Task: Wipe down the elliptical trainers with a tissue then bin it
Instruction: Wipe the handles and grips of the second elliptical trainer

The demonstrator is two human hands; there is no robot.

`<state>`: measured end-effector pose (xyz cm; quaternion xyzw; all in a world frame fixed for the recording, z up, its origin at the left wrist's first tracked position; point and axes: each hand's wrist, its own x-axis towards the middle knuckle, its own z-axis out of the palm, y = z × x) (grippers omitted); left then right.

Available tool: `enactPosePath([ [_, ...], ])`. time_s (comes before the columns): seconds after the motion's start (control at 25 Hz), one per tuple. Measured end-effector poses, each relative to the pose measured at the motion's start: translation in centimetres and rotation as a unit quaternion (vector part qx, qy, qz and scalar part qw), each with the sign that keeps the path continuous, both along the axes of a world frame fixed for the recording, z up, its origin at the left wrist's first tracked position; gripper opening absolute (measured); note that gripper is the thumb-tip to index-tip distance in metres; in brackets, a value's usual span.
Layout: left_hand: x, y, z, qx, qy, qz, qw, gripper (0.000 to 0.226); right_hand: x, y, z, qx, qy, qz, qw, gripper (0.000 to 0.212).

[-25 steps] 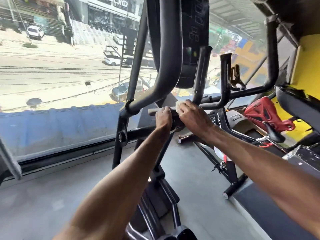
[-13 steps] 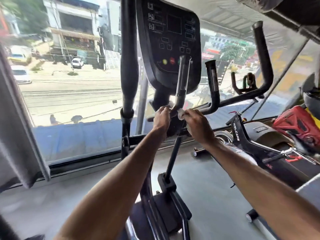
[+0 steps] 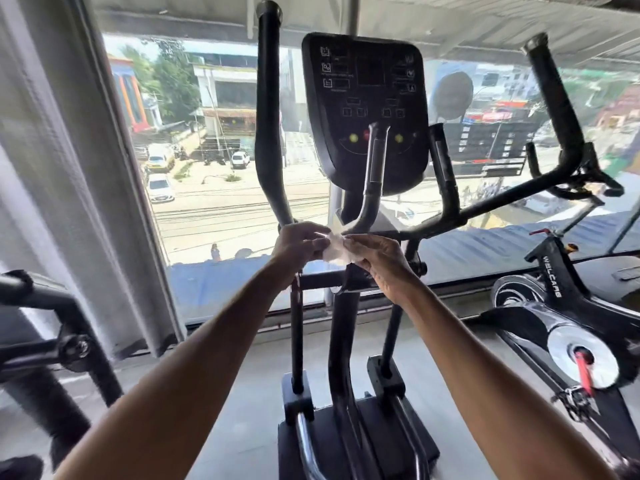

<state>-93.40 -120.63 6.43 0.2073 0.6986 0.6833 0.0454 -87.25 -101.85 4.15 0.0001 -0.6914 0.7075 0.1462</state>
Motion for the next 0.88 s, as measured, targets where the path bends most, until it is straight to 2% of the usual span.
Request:
enactPosePath([
  [0.16, 0.8, -2.6, 2.3, 0.009, -0.004, 0.032, 0.999, 0.018, 1.3, -1.9, 2.9, 0.095, 0.016, 0.037, 0.995, 0.041],
  [0.32, 2.2, -3.9, 4.5, -0.005, -0.004, 0.061, 0.998, 0.023, 2.1, -4.1, 5.4, 0.172, 0.053, 0.000, 0.984, 0.021],
  [0.4, 3.2, -4.9, 5.6, 0.007, -0.003, 0.050, 0.999, 0.016, 2.3, -5.2, 6.4, 0.139, 0.048, -0.040, 0.988, 0.021],
  [0.48, 4.5, -5.8, 6.7, 0.001, 0.025, 0.007, 1.000, 0.033, 2.7, -6.2, 7.4, 0.105, 0.036, -0.068, 0.991, 0.026],
  [0.56, 5.6, -6.3, 7.2, -0.055, 0.100, 0.000, 0.993, 0.044, 3.3, -7.0, 8.0, 0.088, 0.031, -0.075, 0.993, 0.032],
  [0.68, 6.6, -6.8, 7.5, -0.079, 0.158, 0.044, 0.983, 0.023, 4.3, -7.9, 8.5, 0.068, 0.021, -0.054, 0.996, 0.035],
  [0.88, 7.2, -8.5, 8.6, 0.038, 0.023, 0.028, 0.999, 0.012, 6.4, -7.9, 8.9, 0.017, -0.002, 0.007, 1.000, 0.025],
])
